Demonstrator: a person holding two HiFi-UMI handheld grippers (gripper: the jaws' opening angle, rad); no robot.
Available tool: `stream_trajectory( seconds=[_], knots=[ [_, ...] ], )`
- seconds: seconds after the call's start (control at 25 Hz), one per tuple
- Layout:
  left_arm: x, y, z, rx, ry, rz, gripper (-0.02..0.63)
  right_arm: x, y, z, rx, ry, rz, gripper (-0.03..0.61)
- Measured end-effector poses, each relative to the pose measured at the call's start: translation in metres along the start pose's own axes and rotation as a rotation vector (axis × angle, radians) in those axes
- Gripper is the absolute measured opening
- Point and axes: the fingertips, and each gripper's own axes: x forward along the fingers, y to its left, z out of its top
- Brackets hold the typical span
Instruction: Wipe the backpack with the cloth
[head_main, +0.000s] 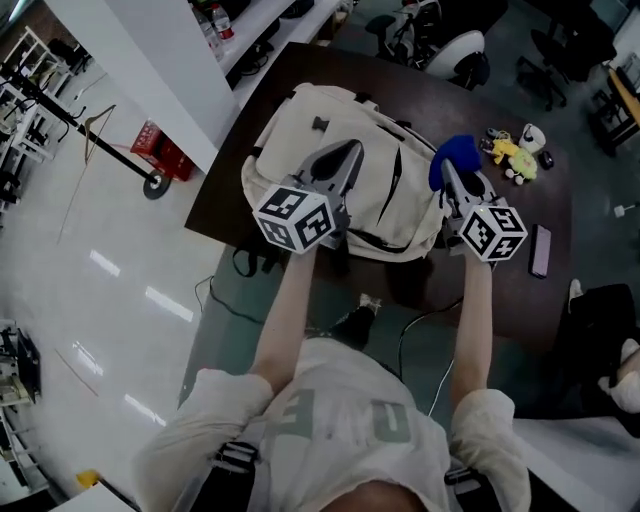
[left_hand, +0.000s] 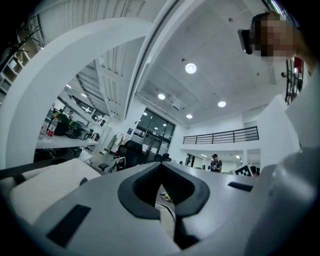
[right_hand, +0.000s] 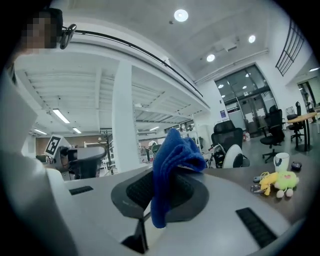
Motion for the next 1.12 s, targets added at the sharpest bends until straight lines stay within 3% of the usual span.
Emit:
stream_trajectory(
  seconds=[0.32, 0.52, 0.76, 0.92, 1.12],
  knots=[
    [-0.077, 0.023, 0.038, -0.025, -0.028, -0.025, 0.005, -0.007, 0.092, -0.006, -0.042, 0.058, -0.076, 0.041],
    [-0.111, 0.077, 0.062, -0.033, -0.011, -0.104, 0.005, 0.028, 0.137, -0.009, -0.062, 0.066, -0.142, 0.041],
    [-0.144, 0.150, 0.099, -0.038, 0.033, -0.165, 0.005, 0.077, 0.186, -0.008, -0.084, 0.075, -0.292, 0.041],
    [-0.151, 0.179, 0.113, -0.013, 0.041, -0.179, 0.005, 0.101, 0.216, -0.006, -0.098, 0.001, -0.283, 0.041],
    [-0.151, 0.208, 0.124, 0.005, 0.031, -0.179, 0.005, 0.134, 0.236, -0.002, -0.126, 0.007, -0.273, 0.041]
  ],
)
